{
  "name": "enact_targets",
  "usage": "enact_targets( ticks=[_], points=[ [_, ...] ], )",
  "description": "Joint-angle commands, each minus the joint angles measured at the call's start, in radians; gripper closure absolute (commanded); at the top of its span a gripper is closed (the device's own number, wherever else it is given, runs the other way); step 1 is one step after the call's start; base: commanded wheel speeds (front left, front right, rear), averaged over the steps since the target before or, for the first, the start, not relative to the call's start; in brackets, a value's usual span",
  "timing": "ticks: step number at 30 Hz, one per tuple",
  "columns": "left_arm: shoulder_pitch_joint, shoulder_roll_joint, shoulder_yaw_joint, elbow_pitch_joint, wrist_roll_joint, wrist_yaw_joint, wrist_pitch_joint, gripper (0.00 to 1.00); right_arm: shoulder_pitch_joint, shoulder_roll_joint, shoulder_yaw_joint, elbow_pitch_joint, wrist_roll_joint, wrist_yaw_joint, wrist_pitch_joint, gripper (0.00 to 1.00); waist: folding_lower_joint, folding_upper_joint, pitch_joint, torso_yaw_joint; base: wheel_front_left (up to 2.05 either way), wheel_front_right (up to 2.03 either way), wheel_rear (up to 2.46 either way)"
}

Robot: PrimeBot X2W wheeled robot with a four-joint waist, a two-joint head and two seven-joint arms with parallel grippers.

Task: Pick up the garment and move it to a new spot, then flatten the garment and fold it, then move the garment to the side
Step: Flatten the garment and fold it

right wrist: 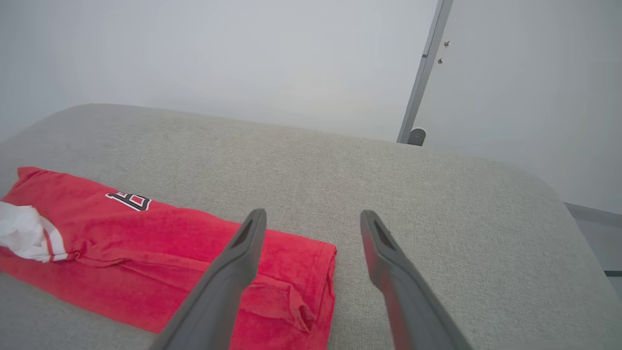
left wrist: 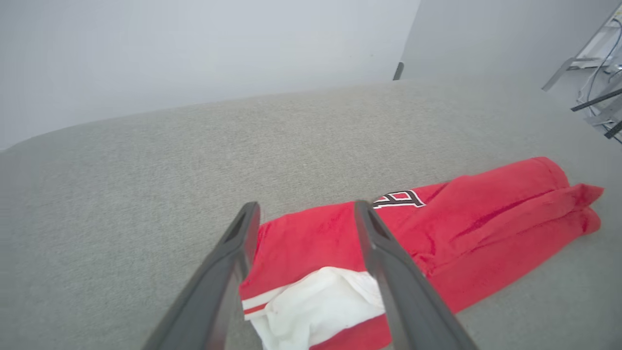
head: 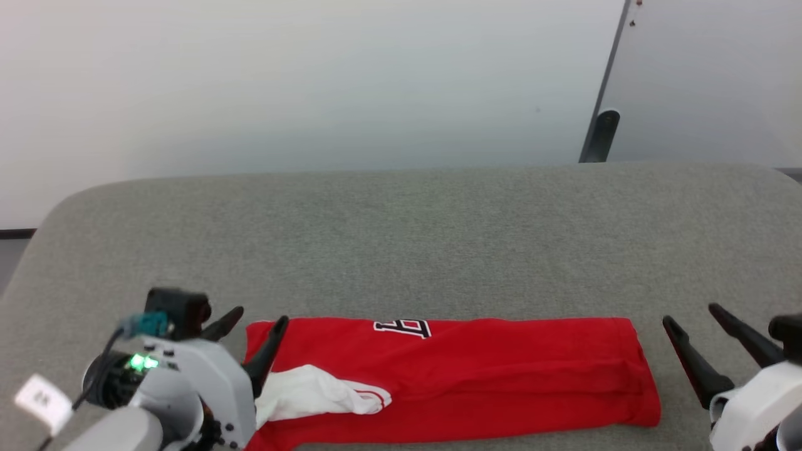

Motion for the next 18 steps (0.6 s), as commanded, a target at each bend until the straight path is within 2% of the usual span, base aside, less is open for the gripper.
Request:
enact_targets(
  ticks=[1, 4, 12, 18],
  points=[
    [0.021, -0.007, 0.003, 0.016, 0.022, -0.014, -0.044, 0.0, 0.018, 0.008, -0.007, 0.005, -0.009, 0.0, -0.011, 0.0, 0.0, 0.0, -0.008, 0.012, 0.0, 0.0, 0.0],
    [0.057, -0.034, 0.01, 0.067, 0.033, -0.038, -0.15, 0.0, 0.041, 0.02, -0.031, 0.016, -0.002, 0.0, -0.023, 0.0, 0.0, 0.0, -0.017, 0.029, 0.0, 0.0, 0.0],
    [0.123, -0.091, 0.047, 0.175, 0.06, -0.058, -0.383, 0.0, 0.068, 0.024, -0.056, 0.034, 0.007, 0.0, -0.006, 0.0, 0.0, 0.0, -0.039, 0.087, 0.0, 0.0, 0.0],
    [0.154, -0.133, 0.071, 0.224, 0.106, -0.065, -0.45, 0.0, 0.072, 0.015, -0.05, 0.068, 0.047, 0.0, 0.092, 0.0, 0.0, 0.0, -0.047, 0.136, 0.0, 0.0, 0.0]
  ],
)
